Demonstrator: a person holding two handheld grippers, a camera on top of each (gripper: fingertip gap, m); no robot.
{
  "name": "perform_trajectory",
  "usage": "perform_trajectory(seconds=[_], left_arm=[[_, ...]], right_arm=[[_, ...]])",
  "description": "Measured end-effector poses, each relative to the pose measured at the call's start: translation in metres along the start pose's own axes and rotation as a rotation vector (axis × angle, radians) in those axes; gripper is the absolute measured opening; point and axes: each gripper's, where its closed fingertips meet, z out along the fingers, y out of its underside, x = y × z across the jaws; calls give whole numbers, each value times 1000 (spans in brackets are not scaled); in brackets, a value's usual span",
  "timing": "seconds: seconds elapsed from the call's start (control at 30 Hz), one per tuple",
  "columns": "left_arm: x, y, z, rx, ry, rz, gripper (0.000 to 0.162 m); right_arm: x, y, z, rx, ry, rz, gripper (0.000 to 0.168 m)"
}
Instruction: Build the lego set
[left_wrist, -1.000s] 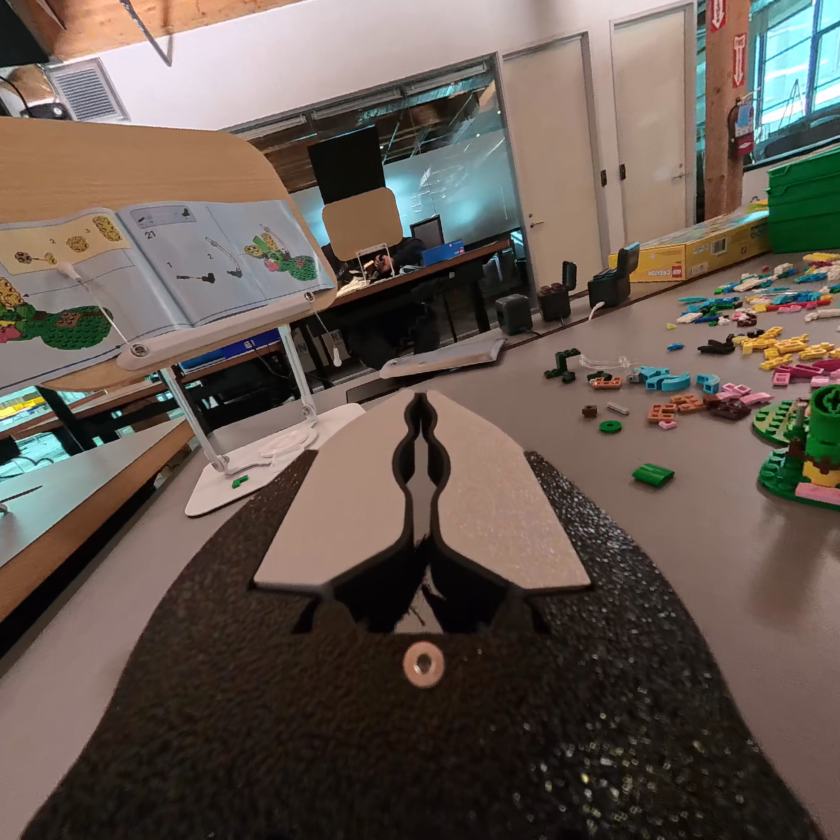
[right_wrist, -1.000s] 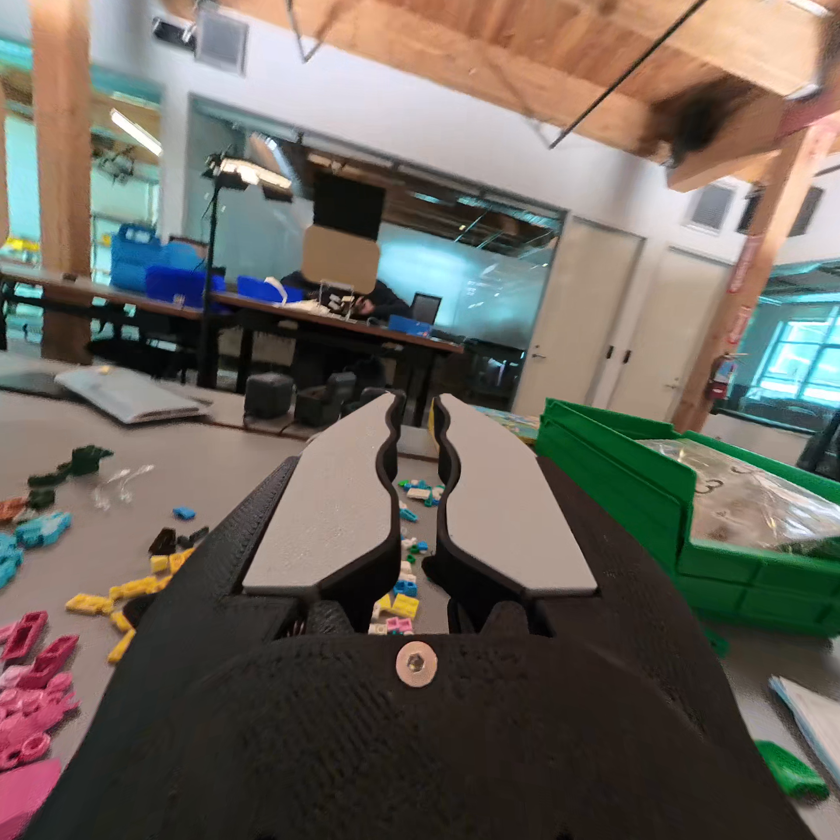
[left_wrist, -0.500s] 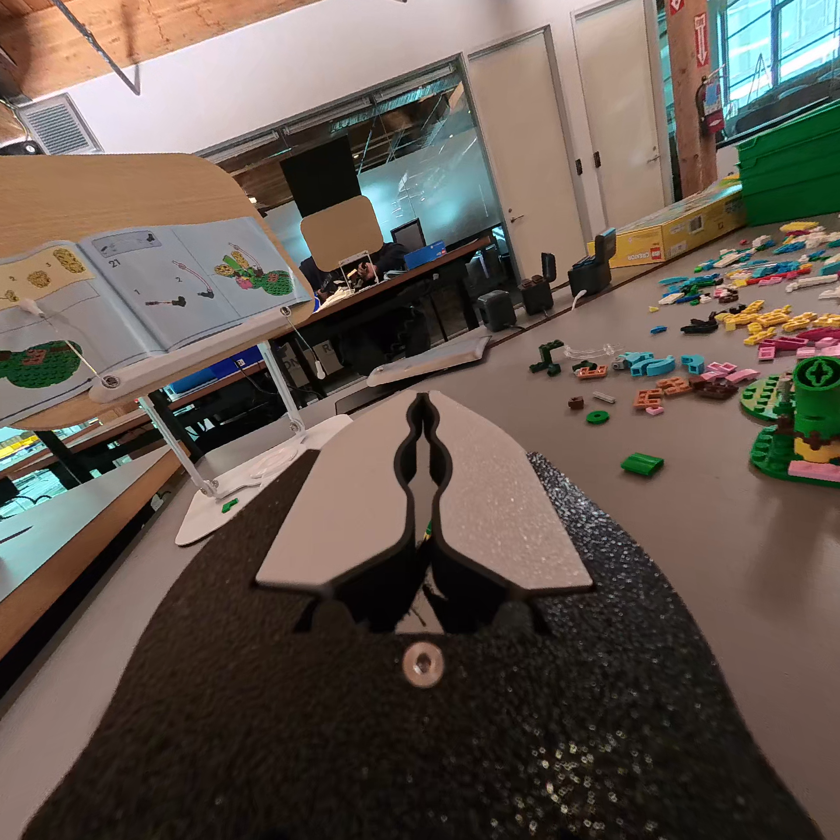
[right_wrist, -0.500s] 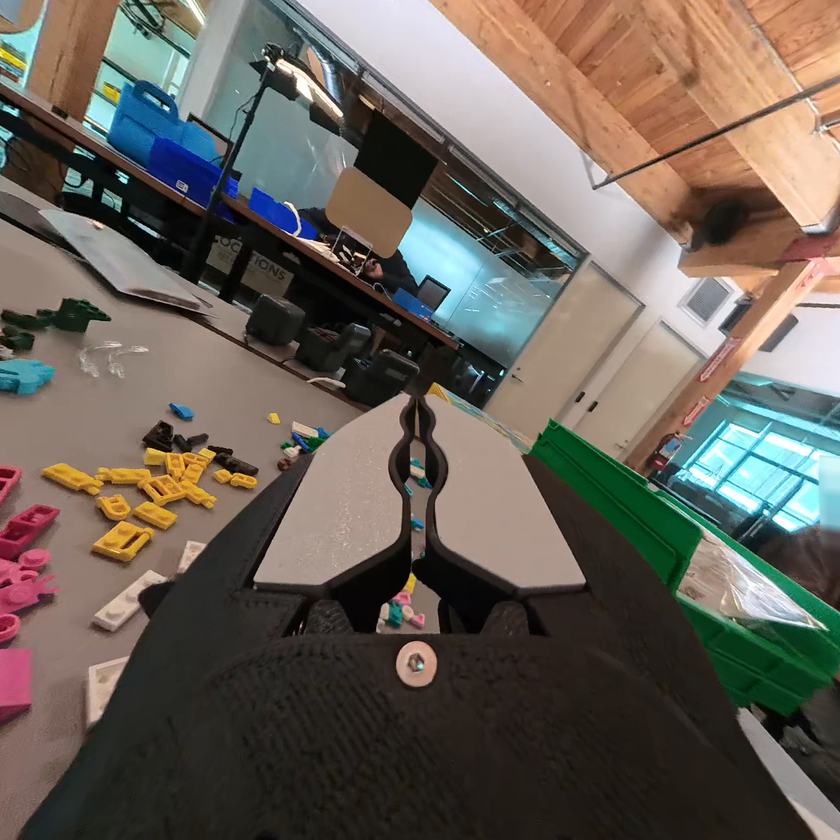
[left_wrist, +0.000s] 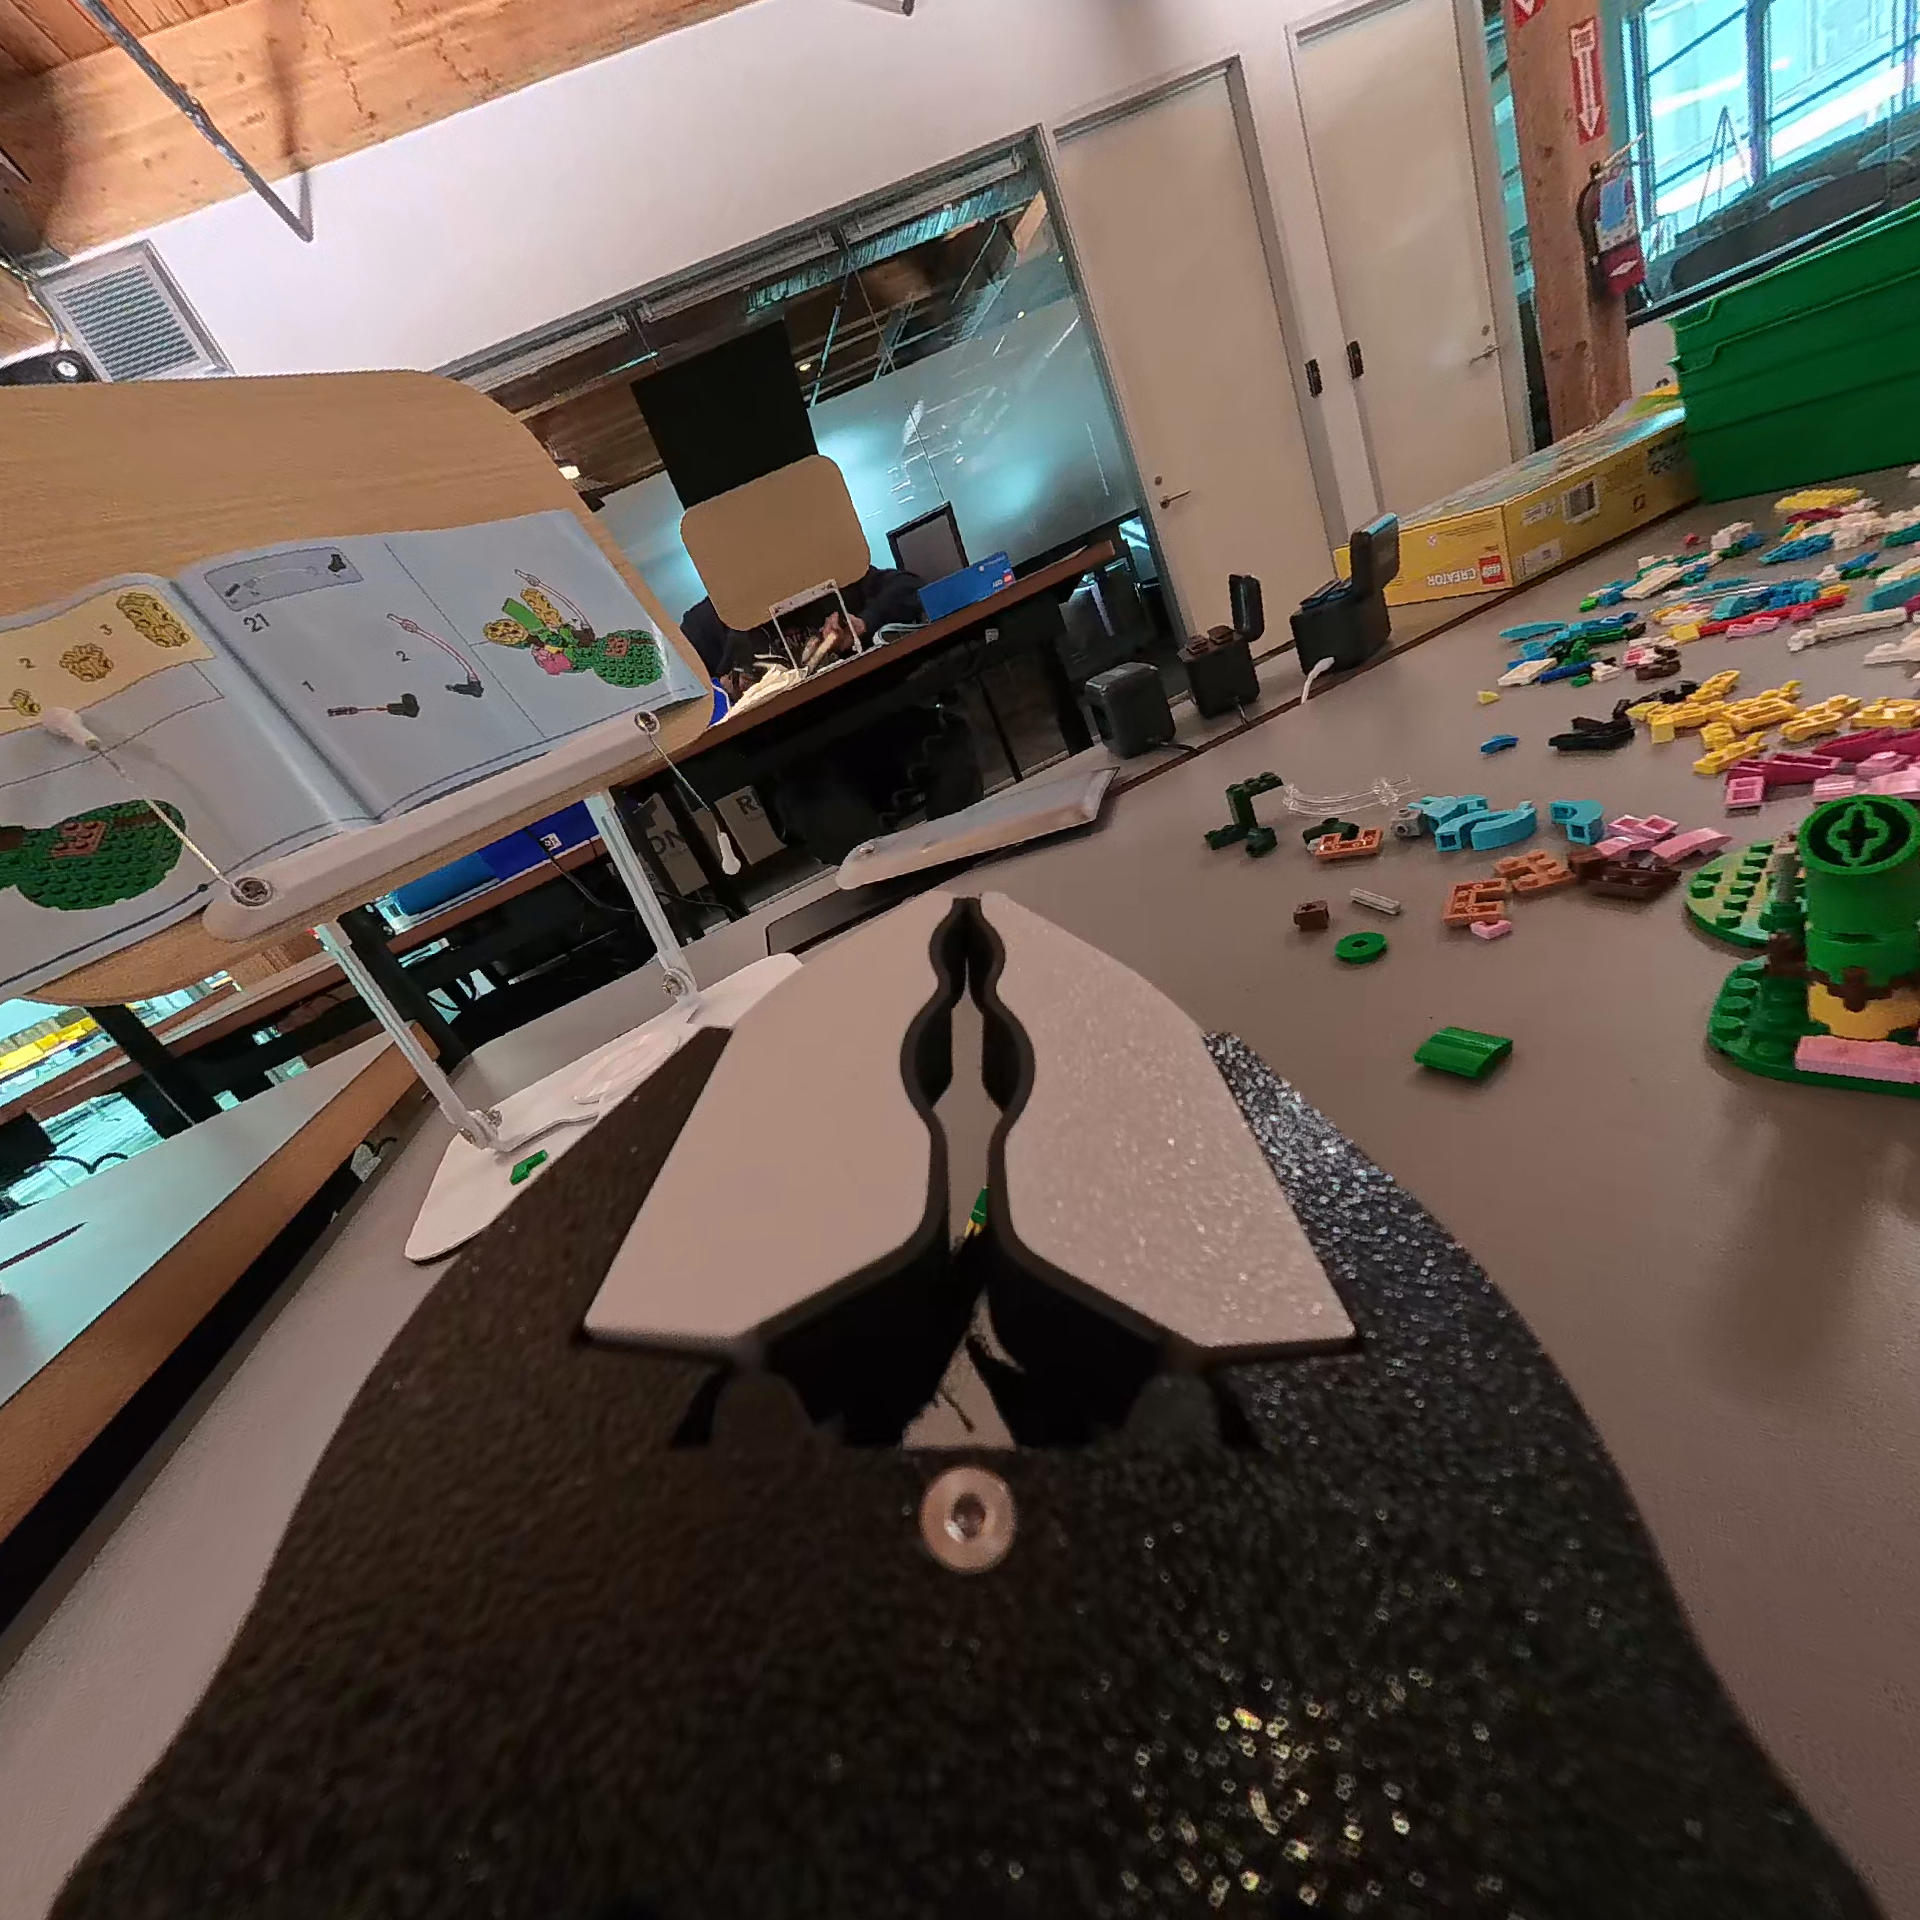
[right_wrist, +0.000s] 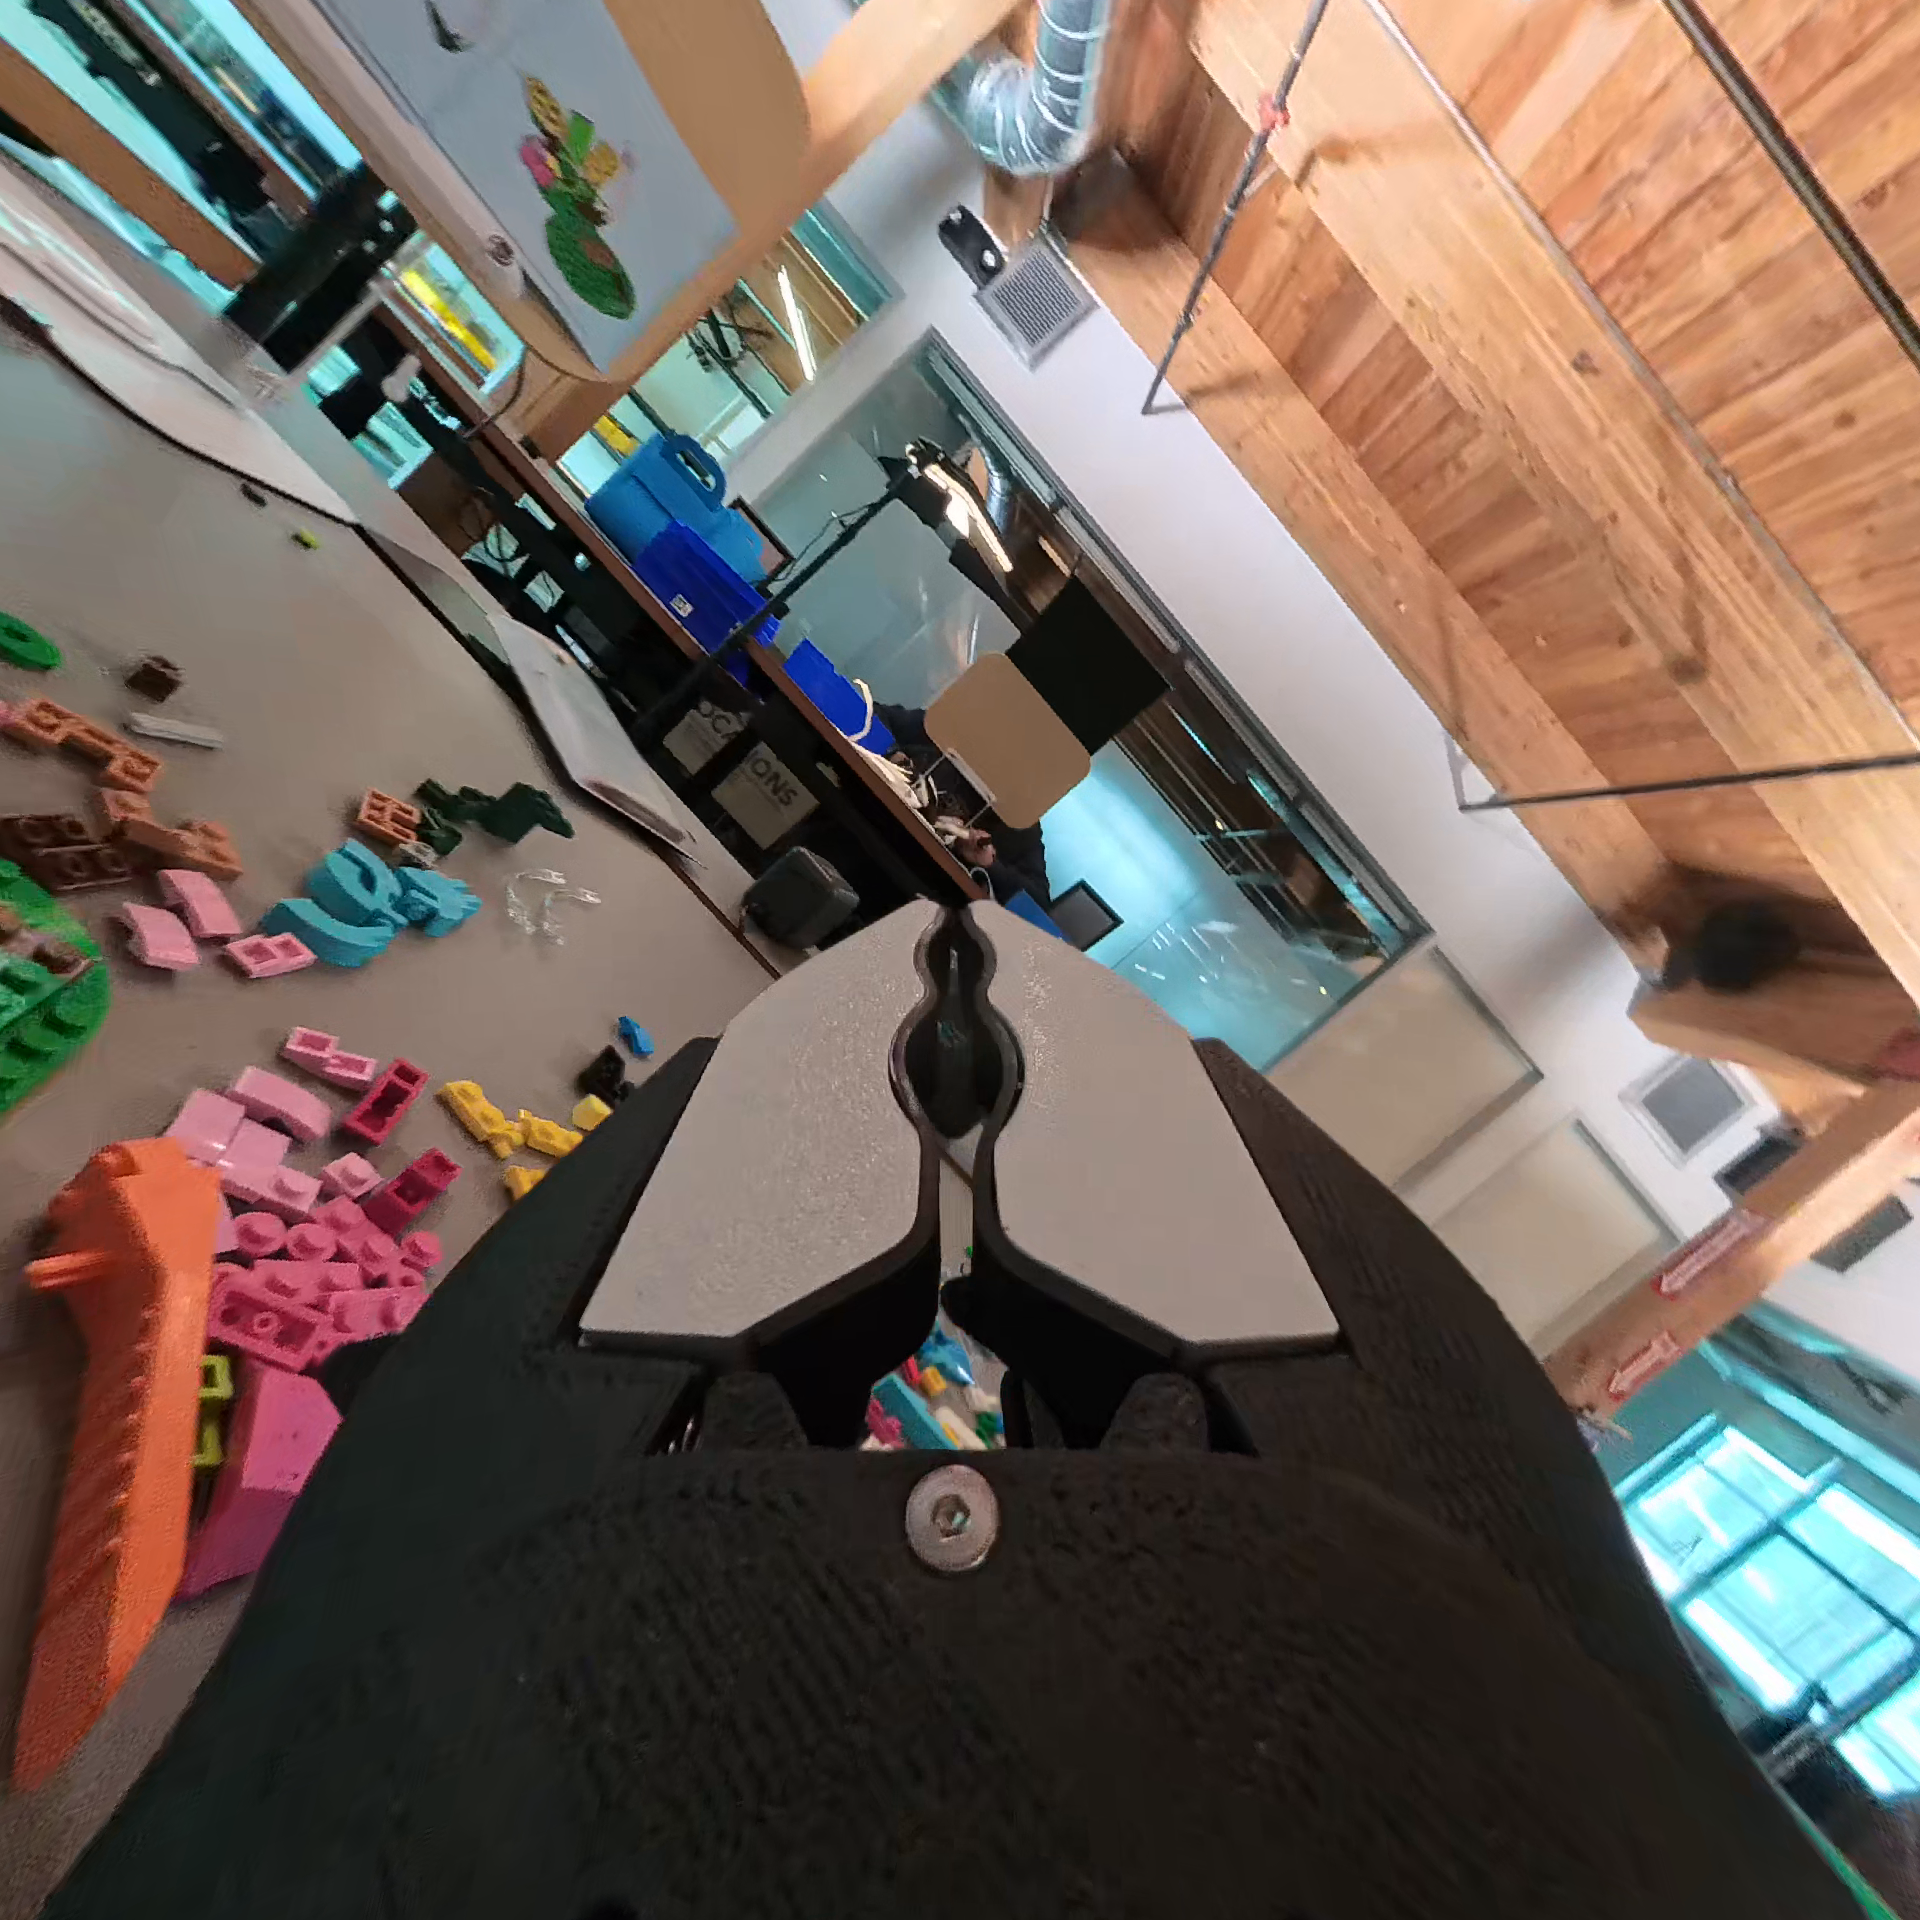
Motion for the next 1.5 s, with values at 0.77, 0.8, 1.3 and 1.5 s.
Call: perform_trajectory(seconds=[0.77,0.8,1.3,1.5], left_arm=[[4,1,1,-7,14,30,0],[4,1,1,-6,13,28,0],[7,1,2,-7,31,44,0],[7,1,2,-8,29,45,0]], right_arm=[[36,29,2,-86,97,318,0],[37,31,2,-91,101,330,0],[35,33,4,-102,91,339,0],[14,17,5,-60,20,185,0]])
